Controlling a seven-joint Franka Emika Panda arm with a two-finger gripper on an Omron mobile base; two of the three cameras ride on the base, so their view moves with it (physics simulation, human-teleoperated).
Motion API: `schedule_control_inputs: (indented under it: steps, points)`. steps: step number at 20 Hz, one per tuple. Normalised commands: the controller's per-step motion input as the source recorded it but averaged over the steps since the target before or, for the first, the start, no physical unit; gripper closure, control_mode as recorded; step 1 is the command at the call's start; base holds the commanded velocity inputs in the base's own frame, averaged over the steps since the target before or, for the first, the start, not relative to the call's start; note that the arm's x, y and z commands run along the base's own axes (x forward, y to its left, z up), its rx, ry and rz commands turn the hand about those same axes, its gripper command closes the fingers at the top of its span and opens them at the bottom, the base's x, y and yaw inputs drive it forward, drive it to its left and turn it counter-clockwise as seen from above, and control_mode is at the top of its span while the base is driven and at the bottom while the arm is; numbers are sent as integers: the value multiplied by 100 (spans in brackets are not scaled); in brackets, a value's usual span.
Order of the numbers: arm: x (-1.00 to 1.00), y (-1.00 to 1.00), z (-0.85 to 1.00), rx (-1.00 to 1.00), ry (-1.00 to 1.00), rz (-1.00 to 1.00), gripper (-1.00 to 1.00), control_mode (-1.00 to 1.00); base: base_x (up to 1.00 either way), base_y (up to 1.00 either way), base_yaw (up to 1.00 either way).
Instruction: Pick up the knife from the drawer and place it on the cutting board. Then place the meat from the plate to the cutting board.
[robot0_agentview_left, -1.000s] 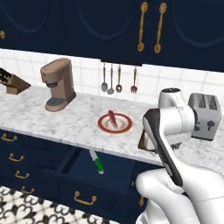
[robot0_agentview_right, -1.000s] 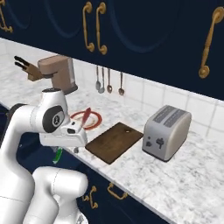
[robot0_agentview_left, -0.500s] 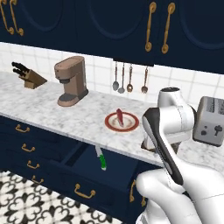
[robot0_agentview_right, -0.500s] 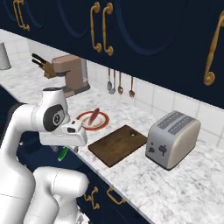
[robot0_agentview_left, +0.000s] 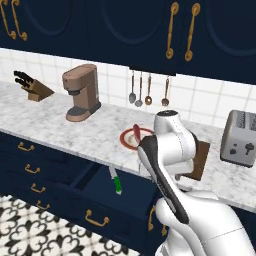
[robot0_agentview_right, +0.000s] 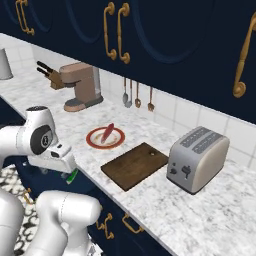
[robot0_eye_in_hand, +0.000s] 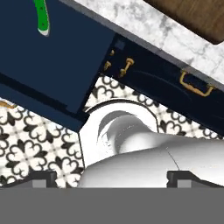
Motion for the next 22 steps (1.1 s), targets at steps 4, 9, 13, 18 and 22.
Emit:
schedule_control_inputs:
  steps: [4,9,13,18,22]
  points:
    - [19,100,-32,7,-11,-37,-100,-100,0,0,0]
    - [24,84,-31,2,-1,-14,-100,-100,0,0,0]
    - [66,64,-31,0,4,0,-100,-100,0,0,0]
    - [76,49,-22,0,1,-6,-100,-100,0,0,0]
    - [60,35,-34,0,1,-6,-100,-100,0,0,0]
